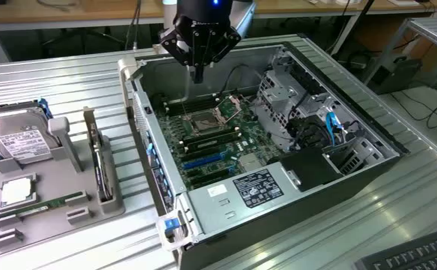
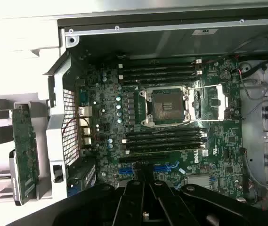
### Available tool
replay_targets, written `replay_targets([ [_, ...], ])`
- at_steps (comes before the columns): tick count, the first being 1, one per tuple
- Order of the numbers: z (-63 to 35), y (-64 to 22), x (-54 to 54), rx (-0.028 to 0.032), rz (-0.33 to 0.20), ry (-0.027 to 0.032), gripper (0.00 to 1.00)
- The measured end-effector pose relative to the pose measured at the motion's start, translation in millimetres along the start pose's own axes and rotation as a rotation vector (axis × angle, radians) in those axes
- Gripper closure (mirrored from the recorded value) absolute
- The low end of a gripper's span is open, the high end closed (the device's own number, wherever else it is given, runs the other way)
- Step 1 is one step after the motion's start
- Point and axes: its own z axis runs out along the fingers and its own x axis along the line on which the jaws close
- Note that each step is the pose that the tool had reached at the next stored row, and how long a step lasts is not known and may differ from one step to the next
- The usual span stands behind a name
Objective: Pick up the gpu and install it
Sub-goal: 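Reach for the gpu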
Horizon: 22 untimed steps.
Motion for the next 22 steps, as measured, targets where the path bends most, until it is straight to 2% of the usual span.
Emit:
replay_targets([
  [4, 0.0, 0.0, 0.0, 0.0000, 0.000, 0.0000, 0.89],
  [6, -0.1, -0.7, 4.5, 0.0003, 0.000, 0.0001, 0.89],
  [9, -0.6, -3.9, 22.7, 0.0001, 0.000, 0.0000, 0.89],
  [22, -2.4, -16.3, 80.2, 0.0000, 0.000, -0.0001, 0.89],
])
